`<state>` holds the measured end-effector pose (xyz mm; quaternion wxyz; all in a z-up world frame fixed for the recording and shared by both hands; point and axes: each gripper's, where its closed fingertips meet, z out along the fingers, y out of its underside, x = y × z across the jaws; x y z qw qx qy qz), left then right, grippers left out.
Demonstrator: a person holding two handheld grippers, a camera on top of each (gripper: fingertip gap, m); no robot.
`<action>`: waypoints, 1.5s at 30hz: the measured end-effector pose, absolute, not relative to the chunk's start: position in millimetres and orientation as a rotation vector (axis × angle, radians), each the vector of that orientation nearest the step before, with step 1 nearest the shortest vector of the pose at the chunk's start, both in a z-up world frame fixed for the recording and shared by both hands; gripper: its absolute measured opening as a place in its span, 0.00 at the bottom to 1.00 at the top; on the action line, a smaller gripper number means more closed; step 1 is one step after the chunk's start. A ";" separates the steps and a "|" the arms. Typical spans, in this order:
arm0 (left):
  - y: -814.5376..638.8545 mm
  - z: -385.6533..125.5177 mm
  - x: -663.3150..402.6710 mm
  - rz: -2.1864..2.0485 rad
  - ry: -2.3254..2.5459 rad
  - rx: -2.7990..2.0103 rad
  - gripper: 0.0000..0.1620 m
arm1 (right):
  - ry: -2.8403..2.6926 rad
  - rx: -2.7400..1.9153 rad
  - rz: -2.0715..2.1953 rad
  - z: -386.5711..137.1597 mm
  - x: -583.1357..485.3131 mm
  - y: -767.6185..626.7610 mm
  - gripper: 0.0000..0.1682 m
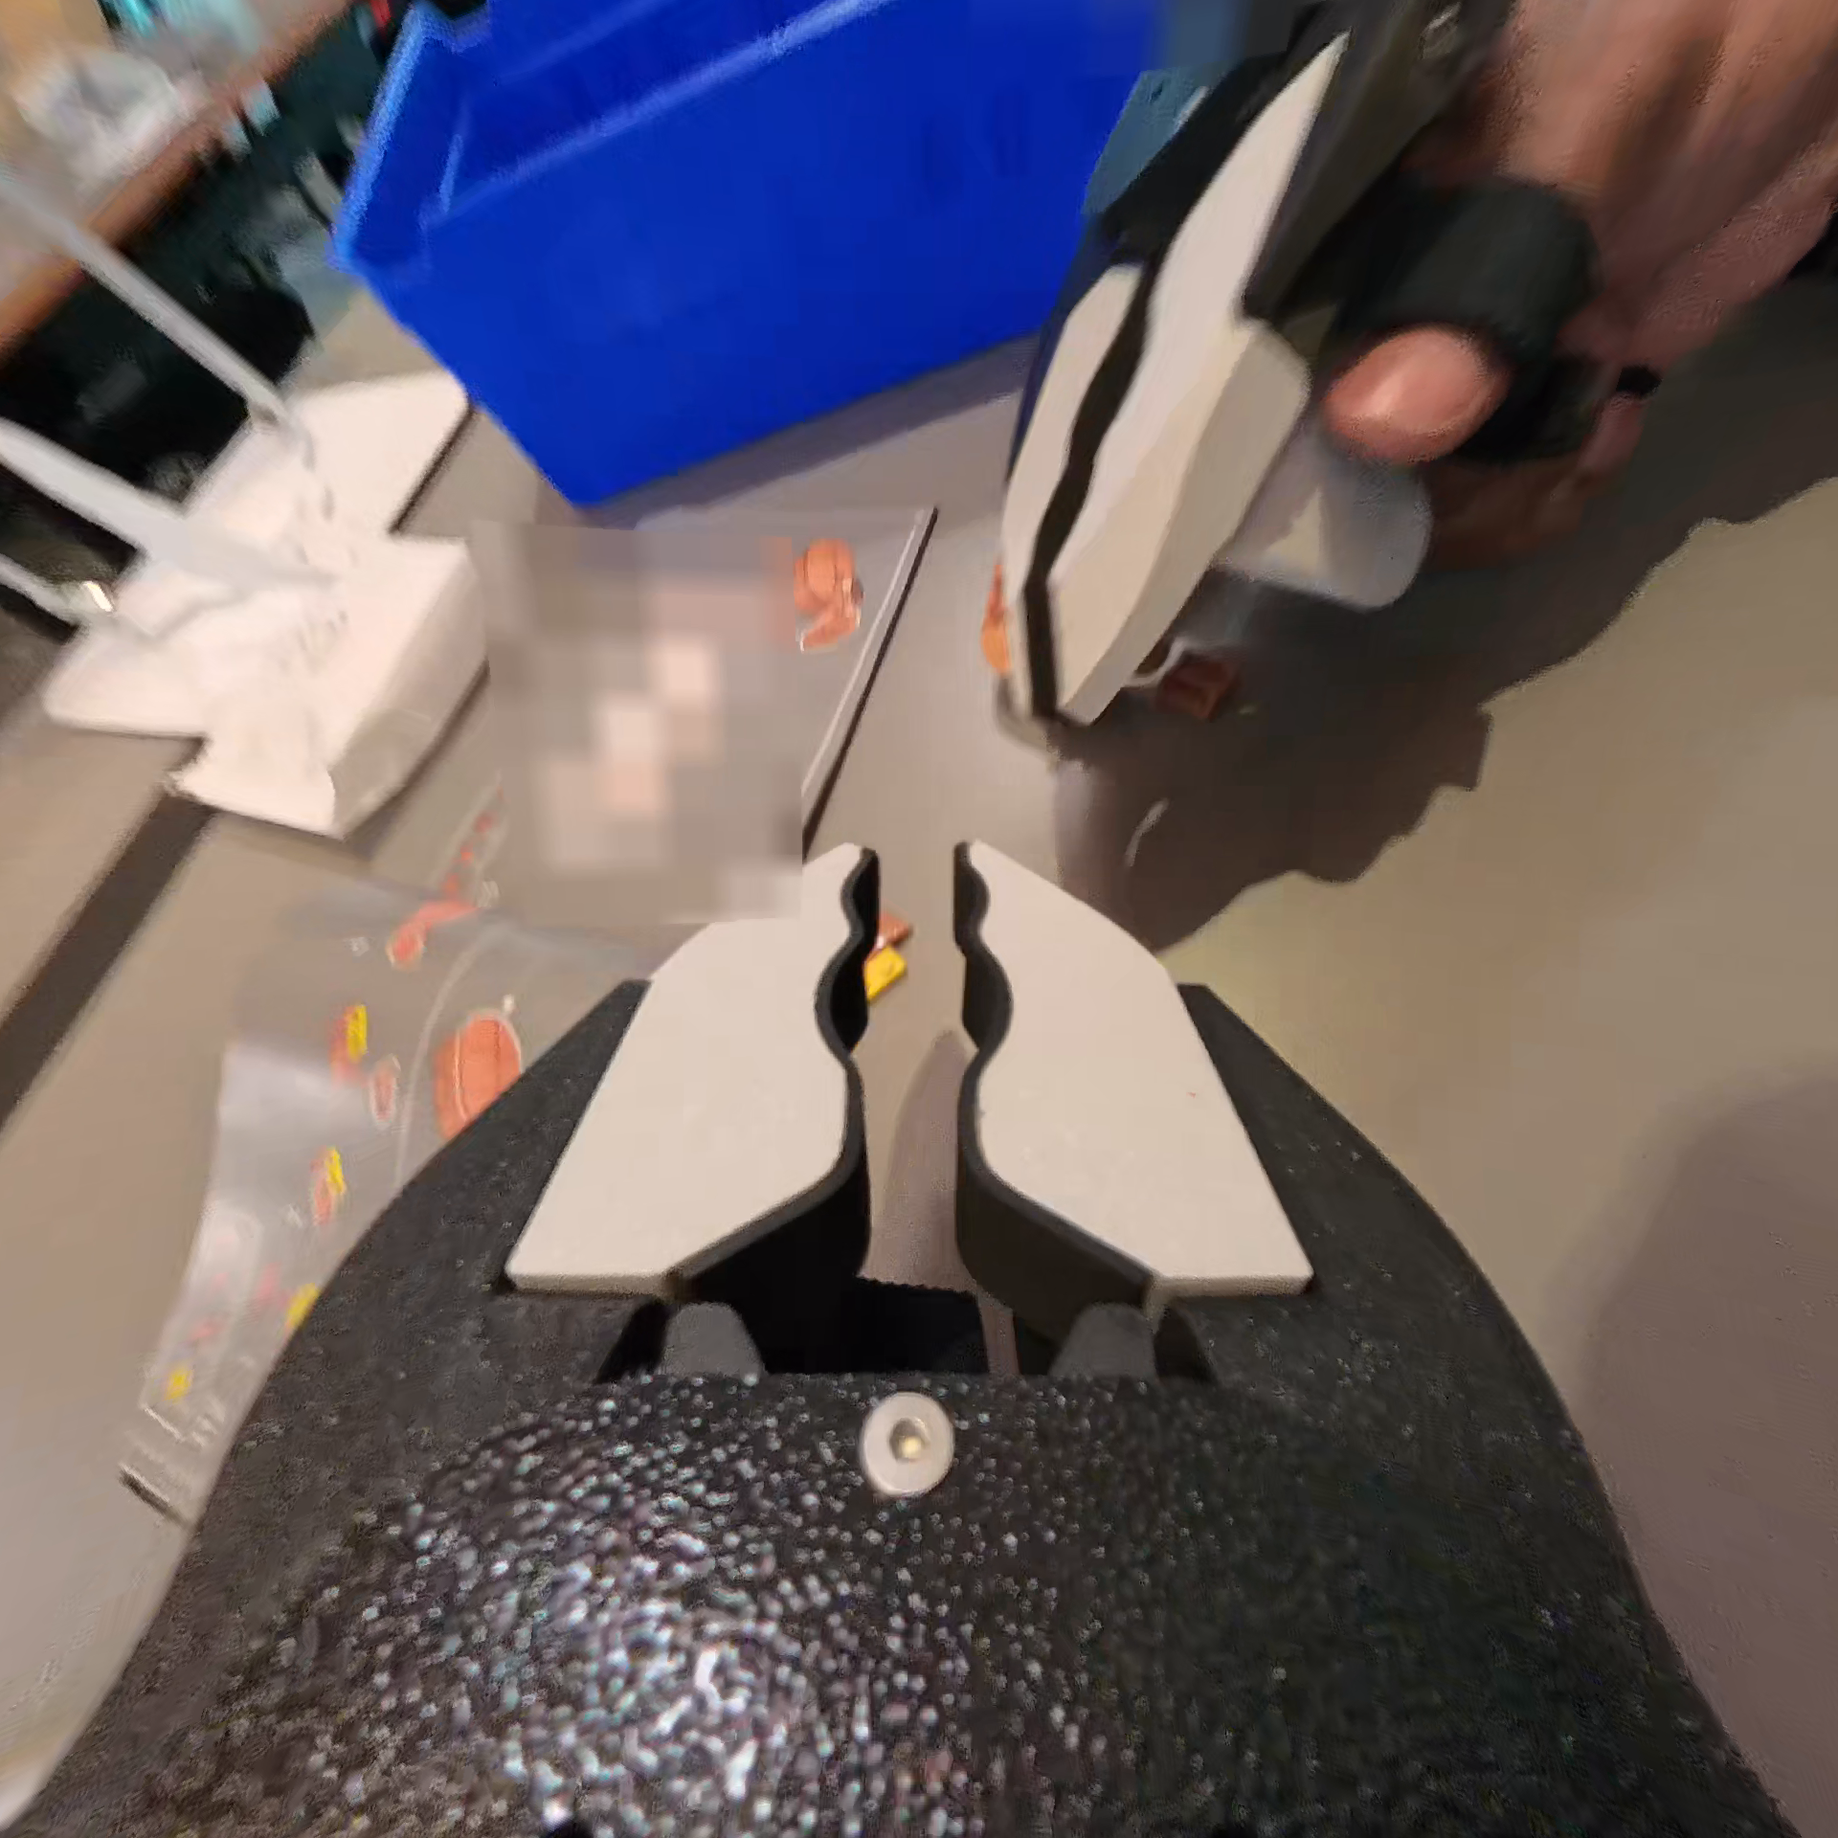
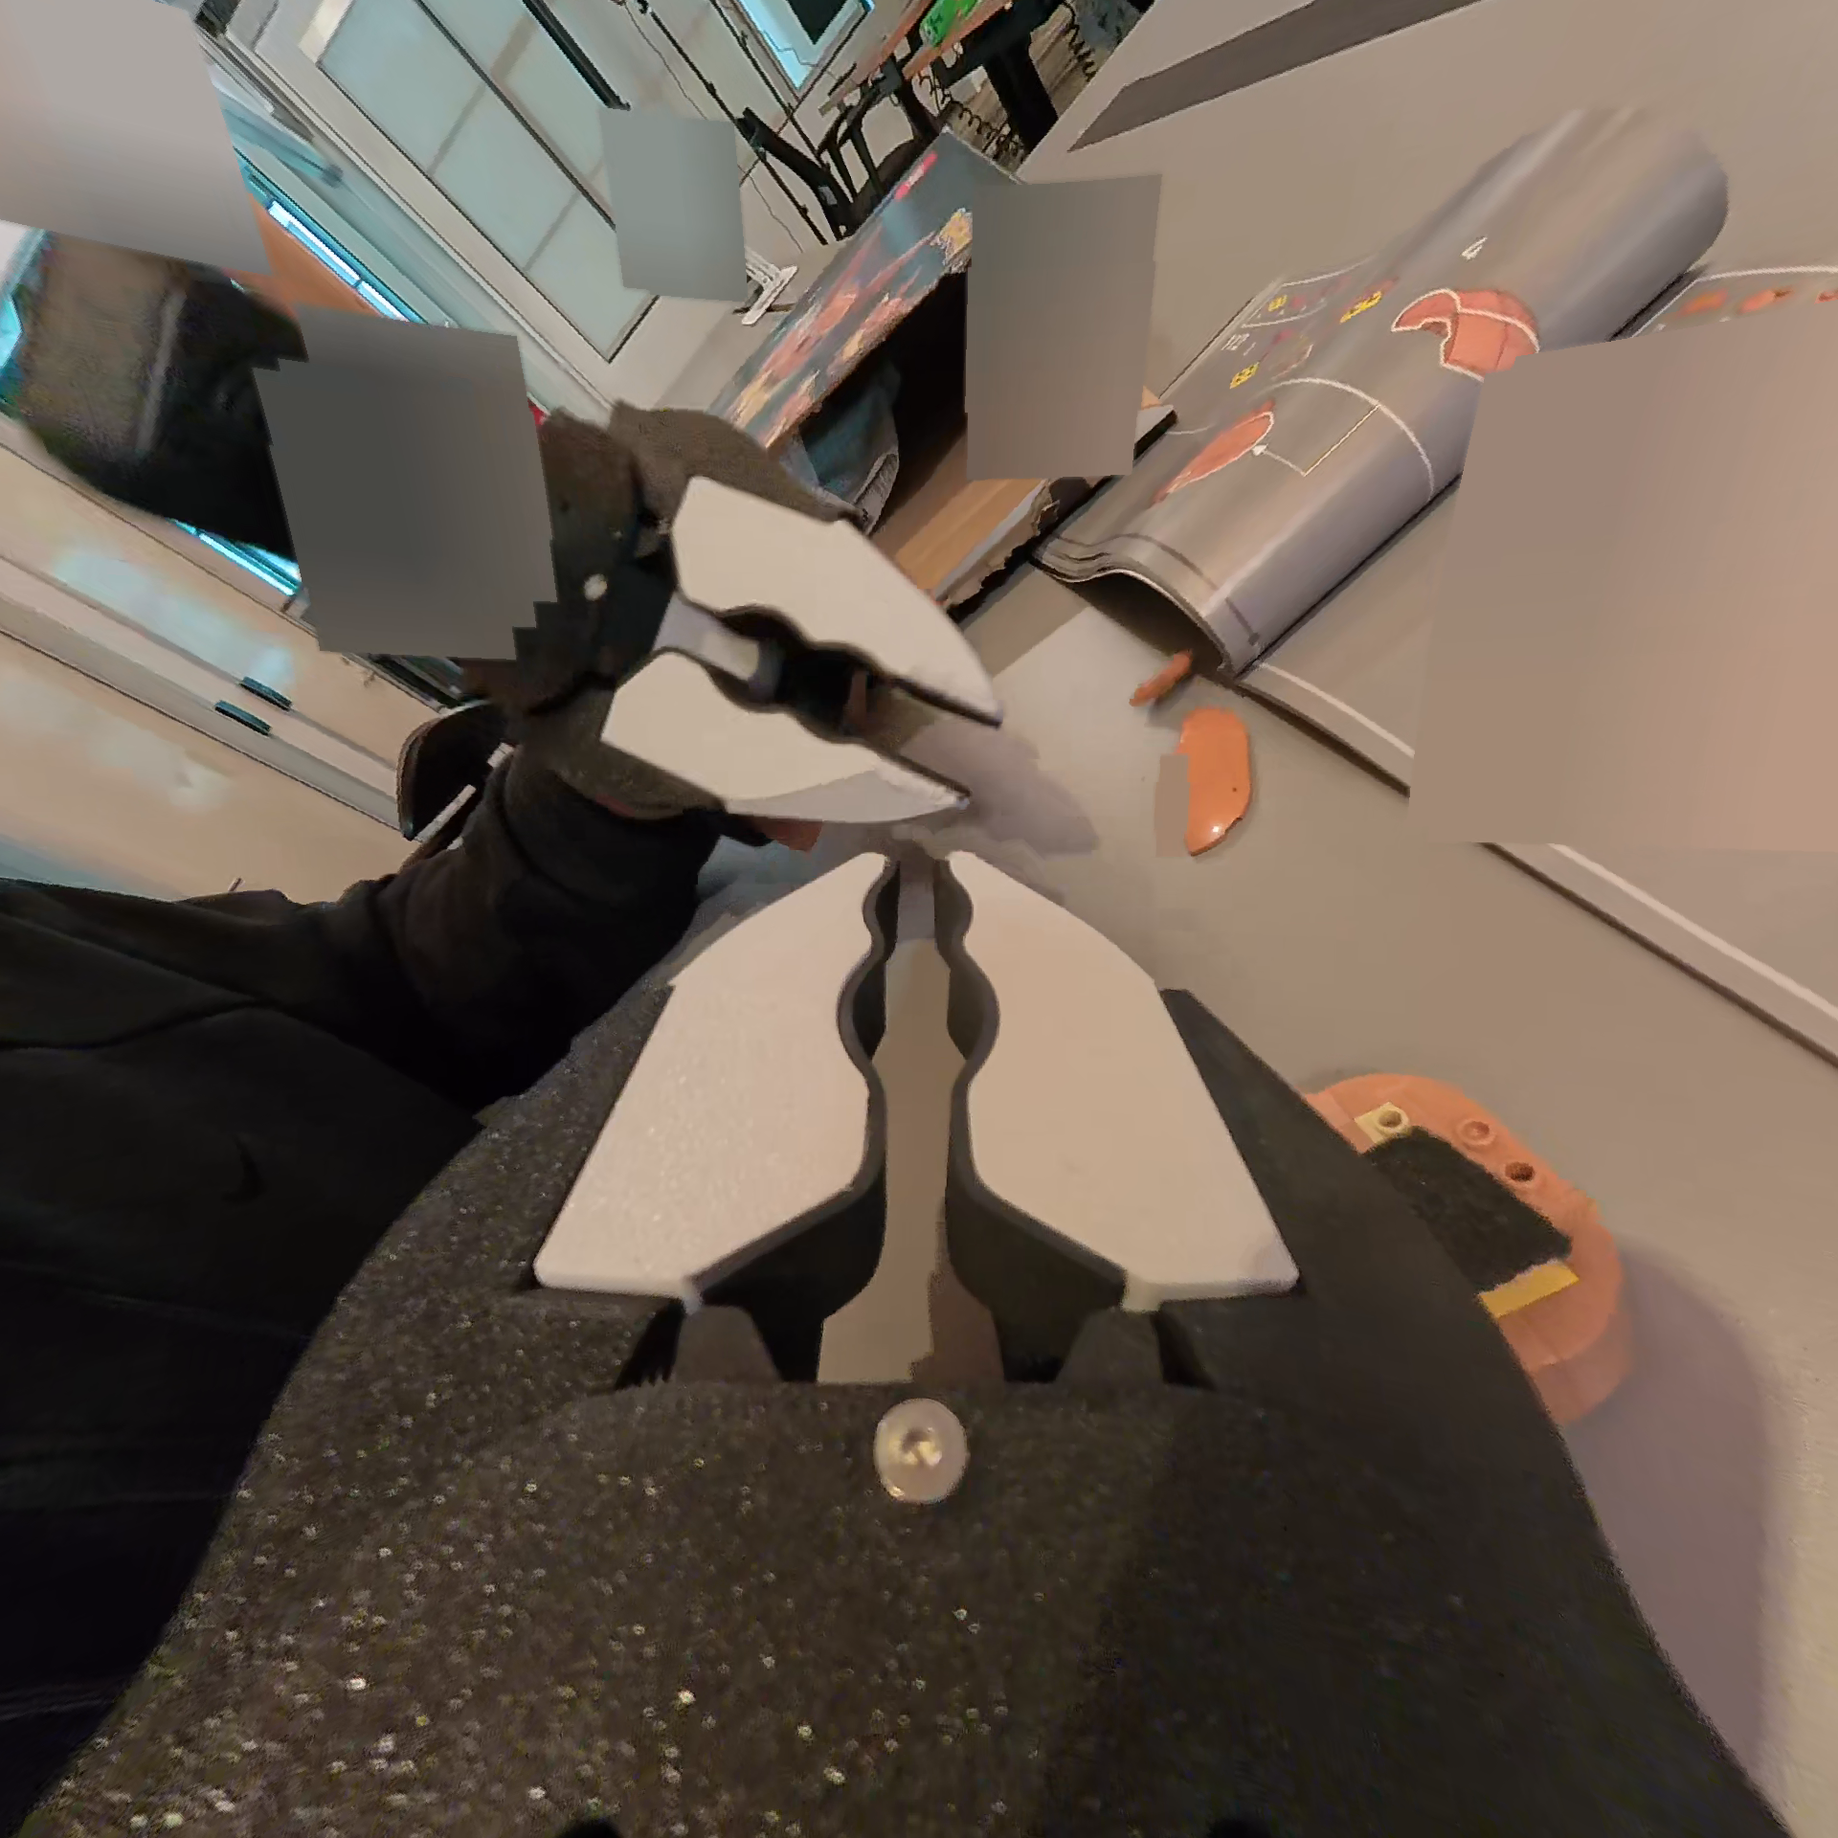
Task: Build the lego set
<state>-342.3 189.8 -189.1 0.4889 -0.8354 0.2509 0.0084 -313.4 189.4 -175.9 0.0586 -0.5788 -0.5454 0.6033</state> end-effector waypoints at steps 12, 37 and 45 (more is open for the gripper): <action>189.2 -244.3 -364.4 -0.134 0.372 -2.401 0.13 | -1.736 -1.713 1.771 -178.5 -310.5 181.8 0.04; 198.6 -149.5 -269.2 -0.759 0.426 -1.758 0.17 | -0.667 -0.905 2.382 -28.7 -277.6 258.8 0.09; 196.4 -140.7 -227.5 -0.622 0.605 -1.672 0.22 | -0.526 -0.670 2.509 1.3 -251.7 242.3 0.09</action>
